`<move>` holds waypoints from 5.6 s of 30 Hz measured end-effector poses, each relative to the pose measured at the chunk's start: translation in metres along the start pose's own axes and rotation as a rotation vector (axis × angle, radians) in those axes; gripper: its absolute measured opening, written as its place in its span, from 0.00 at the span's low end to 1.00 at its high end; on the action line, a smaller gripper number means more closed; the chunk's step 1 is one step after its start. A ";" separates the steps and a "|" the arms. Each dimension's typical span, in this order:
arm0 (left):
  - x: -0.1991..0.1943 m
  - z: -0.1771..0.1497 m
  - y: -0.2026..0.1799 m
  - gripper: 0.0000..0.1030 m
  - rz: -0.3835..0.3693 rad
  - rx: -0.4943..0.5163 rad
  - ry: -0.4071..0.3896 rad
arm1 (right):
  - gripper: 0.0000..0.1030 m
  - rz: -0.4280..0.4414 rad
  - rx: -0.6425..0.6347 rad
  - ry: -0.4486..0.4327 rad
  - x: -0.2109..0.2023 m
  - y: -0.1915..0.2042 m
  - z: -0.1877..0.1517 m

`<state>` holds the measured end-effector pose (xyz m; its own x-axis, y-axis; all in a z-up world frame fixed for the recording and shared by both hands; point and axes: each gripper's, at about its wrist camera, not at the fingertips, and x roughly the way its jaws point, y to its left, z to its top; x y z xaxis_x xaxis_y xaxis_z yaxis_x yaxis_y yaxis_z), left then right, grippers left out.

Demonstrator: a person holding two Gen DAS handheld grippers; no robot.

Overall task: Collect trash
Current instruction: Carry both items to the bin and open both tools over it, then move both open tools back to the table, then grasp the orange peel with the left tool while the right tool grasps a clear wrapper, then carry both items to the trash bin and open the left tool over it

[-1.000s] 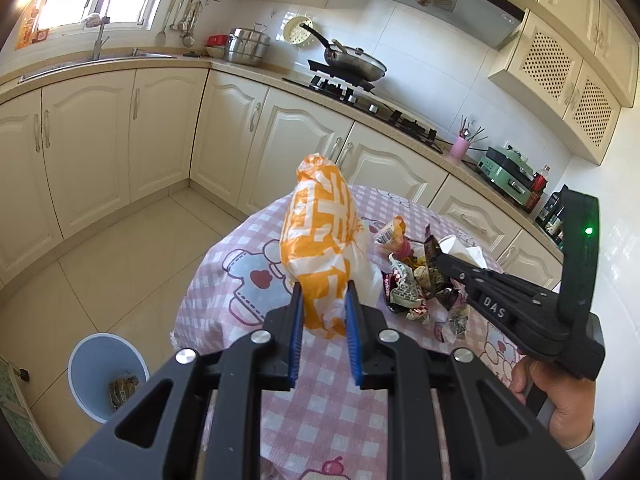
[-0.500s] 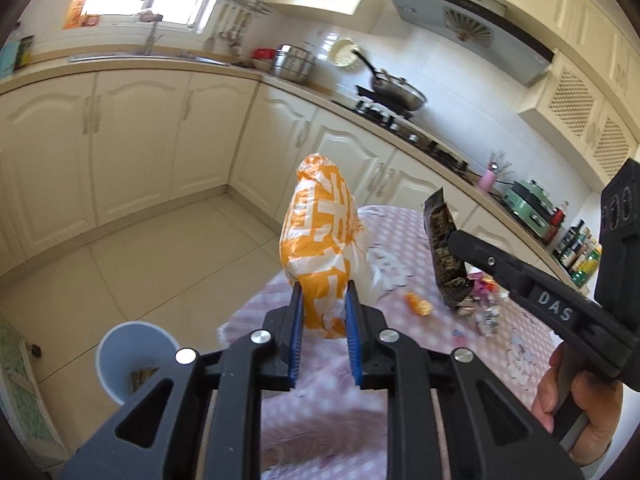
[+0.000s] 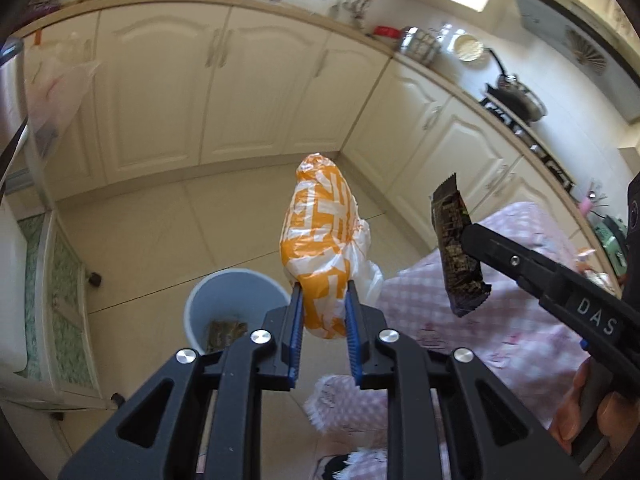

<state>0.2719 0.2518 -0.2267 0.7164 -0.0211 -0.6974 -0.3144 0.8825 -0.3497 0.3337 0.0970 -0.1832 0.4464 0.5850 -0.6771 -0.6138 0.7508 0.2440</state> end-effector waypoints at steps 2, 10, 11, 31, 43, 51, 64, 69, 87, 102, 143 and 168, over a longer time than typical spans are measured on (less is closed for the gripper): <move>0.017 -0.001 0.011 0.18 0.015 -0.019 0.022 | 0.01 0.007 0.006 0.035 0.024 0.000 -0.004; 0.094 -0.002 0.045 0.19 0.049 -0.073 0.102 | 0.01 0.006 0.036 0.111 0.084 -0.012 -0.009; 0.101 0.000 0.048 0.21 0.042 -0.080 0.104 | 0.01 0.007 0.041 0.118 0.091 -0.015 -0.010; 0.116 -0.007 0.081 0.46 0.087 -0.164 0.099 | 0.01 0.019 0.083 0.192 0.137 -0.019 -0.019; 0.109 -0.004 0.097 0.48 0.053 -0.244 0.080 | 0.08 0.048 0.062 0.152 0.151 -0.006 0.000; 0.104 -0.002 0.092 0.48 0.045 -0.238 0.073 | 0.10 -0.021 0.017 0.132 0.130 -0.007 -0.005; 0.020 0.004 -0.039 0.48 -0.102 0.013 -0.023 | 0.21 -0.190 0.023 -0.079 -0.037 -0.035 -0.004; -0.025 -0.002 -0.122 0.52 -0.194 0.150 -0.060 | 0.28 -0.251 0.049 -0.198 -0.120 -0.057 -0.008; -0.011 -0.050 -0.319 0.61 -0.241 0.498 0.075 | 0.44 -0.502 0.331 -0.269 -0.271 -0.227 -0.090; 0.031 -0.036 -0.361 0.27 -0.168 0.553 0.118 | 0.56 -0.507 0.392 -0.213 -0.256 -0.266 -0.075; -0.044 -0.008 -0.124 0.27 -0.148 0.214 -0.008 | 0.21 -0.142 0.078 -0.125 -0.142 -0.060 -0.017; 0.116 0.001 0.069 0.57 0.062 -0.120 0.136 | 0.21 -0.071 0.049 0.161 0.095 -0.016 -0.034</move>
<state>0.3338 0.3111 -0.3312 0.6048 -0.0390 -0.7954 -0.4336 0.8217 -0.3700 0.3640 0.1303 -0.2754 0.3750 0.4763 -0.7953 -0.5503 0.8048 0.2225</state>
